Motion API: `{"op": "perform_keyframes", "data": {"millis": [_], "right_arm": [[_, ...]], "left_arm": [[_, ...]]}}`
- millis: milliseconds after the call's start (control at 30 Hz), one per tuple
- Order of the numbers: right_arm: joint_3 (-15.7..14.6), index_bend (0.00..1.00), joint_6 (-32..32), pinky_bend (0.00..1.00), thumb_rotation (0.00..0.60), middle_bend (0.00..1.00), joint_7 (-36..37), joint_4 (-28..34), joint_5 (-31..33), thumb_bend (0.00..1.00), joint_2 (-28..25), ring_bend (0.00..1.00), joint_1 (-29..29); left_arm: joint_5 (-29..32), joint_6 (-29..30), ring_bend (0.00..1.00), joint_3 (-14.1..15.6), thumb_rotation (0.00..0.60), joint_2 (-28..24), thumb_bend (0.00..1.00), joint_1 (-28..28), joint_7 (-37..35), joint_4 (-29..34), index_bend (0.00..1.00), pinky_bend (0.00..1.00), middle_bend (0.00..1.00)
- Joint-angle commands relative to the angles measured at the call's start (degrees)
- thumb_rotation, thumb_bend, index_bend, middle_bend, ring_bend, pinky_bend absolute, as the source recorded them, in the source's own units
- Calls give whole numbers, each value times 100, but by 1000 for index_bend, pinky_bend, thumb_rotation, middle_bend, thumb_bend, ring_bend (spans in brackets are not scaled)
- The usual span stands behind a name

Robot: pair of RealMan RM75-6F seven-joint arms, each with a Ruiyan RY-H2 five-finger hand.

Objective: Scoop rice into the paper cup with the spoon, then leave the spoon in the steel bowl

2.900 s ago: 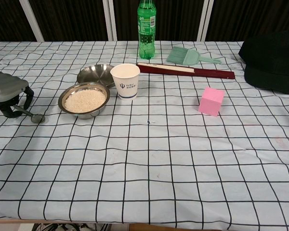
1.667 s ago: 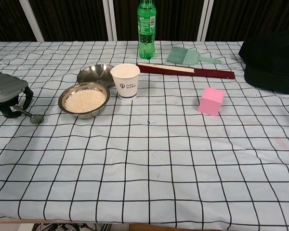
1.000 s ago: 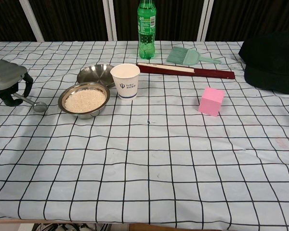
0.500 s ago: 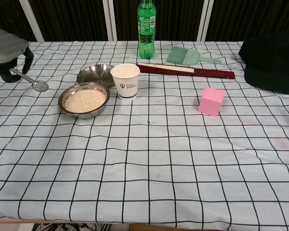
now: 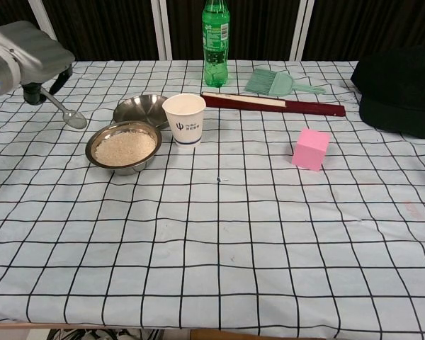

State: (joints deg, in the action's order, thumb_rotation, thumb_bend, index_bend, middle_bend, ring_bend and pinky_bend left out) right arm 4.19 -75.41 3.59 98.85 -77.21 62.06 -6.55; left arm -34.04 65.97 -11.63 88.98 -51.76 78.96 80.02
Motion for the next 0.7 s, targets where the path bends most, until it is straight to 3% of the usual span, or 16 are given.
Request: {"op": "perform_keyframes", "data": {"millis": [33, 333, 700], "right_arm": [[8, 0, 20, 198, 600, 0, 32, 11, 21, 219, -8, 0, -4], [38, 0, 106, 199, 600, 0, 159, 72, 117, 219, -42, 0, -22], [52, 0, 182, 199, 600, 0, 256, 135, 186, 219, -79, 0, -37]], "left_arm": [[134, 17, 1000, 46, 600, 186, 524, -190, 201, -206, 790, 1000, 1000], [162, -137, 1000, 135, 600, 608, 526, -644, 660, -785, 796, 1000, 1000], [-147, -413, 1000, 499, 600, 895, 527, -1052, 1143, -1333, 799, 1000, 1000]]}}
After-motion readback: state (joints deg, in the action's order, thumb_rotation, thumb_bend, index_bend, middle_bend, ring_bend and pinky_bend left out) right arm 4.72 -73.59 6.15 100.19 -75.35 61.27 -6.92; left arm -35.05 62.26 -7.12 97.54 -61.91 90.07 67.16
